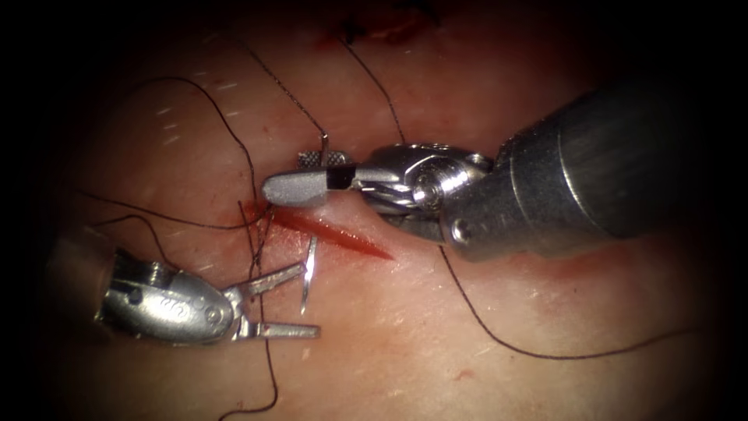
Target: Wound Closure
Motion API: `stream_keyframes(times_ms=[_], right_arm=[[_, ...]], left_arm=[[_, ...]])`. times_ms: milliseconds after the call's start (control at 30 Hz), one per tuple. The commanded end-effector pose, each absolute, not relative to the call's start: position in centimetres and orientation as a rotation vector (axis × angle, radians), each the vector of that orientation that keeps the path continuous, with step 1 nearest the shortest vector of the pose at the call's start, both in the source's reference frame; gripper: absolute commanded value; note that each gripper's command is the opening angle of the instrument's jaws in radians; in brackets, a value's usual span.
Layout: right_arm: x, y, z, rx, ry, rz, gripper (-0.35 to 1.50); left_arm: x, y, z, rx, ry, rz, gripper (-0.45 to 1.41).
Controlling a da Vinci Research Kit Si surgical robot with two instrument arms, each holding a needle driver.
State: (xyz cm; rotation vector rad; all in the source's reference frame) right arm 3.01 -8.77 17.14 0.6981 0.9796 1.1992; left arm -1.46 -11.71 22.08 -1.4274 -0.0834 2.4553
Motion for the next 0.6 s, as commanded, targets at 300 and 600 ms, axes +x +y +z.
stream_keyframes(times_ms=[300,600], right_arm=[[2.97,-8.85,16.99,0.713,1.017,1.204,1.19],[2.84,-8.65,17.15,0.424,0.981,0.864,1.16]], left_arm=[[-1.66,-11.85,22.18,-1.342,-0.023,2.579,0.46],[-1.59,-11.93,22.12,-1.34,-0.026,2.591,0.44]])
